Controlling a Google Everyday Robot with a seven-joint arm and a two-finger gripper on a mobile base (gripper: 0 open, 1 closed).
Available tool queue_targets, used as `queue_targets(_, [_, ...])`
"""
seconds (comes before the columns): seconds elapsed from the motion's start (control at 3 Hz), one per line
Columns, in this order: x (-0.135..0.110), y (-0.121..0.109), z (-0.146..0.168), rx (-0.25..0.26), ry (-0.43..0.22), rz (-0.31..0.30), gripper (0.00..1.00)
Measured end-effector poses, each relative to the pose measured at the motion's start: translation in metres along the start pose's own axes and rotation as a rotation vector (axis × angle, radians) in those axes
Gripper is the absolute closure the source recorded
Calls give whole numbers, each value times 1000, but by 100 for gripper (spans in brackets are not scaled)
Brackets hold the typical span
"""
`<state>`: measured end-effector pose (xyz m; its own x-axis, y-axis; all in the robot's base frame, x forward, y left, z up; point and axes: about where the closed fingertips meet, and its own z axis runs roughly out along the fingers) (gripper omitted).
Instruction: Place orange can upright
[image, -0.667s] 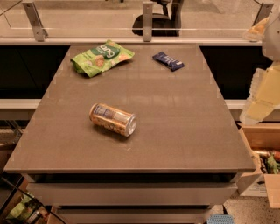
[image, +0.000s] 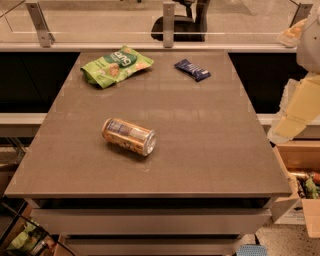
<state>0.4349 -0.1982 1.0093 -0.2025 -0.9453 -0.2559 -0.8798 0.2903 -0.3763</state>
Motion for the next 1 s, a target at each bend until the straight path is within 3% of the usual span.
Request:
queue_targets(0.67, [-20, 7, 9, 5, 13, -32, 0])
queue_targets(1.0, [-33, 15, 20, -36, 36, -85, 0])
